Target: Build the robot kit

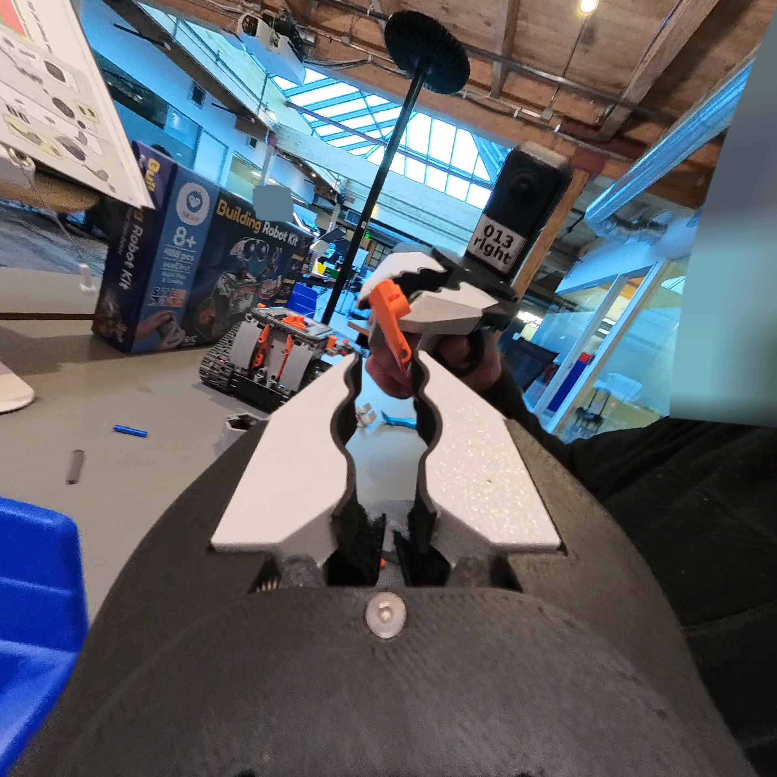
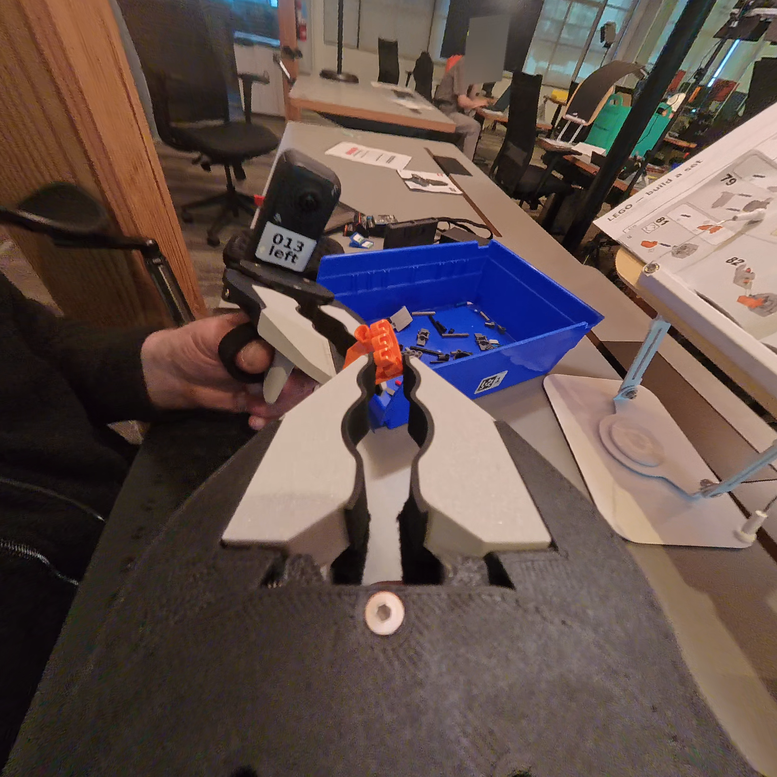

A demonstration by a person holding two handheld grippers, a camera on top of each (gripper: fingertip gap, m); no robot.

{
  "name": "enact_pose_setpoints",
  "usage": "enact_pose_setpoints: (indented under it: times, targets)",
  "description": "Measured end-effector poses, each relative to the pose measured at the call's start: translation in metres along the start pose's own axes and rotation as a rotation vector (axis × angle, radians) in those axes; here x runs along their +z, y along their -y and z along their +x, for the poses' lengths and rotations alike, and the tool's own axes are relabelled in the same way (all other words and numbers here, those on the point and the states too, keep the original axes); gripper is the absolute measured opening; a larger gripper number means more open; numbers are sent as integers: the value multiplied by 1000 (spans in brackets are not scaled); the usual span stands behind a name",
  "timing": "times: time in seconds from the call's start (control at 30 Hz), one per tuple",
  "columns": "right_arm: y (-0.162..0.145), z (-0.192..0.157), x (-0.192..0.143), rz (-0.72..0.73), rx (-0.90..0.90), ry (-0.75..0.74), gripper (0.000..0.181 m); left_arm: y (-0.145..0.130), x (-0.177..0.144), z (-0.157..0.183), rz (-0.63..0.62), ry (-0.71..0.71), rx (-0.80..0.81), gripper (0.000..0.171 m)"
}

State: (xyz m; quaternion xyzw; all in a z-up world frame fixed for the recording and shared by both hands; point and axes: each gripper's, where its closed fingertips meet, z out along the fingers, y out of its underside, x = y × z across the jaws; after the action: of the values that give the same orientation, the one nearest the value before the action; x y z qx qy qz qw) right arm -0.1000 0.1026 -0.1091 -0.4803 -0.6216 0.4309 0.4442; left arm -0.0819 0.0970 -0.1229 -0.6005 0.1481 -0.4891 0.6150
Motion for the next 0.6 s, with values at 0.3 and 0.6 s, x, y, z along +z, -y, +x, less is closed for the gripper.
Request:
enact_pose_setpoints:
  times: [0.3,0.6]
  targets:
    - [-4,-4,3,-144,-93,66,9,4,-2,5,-30,32,137,20]
    - [-12,0,2,-273,-125,142,9,5,-4,2,-103,96,271,21]
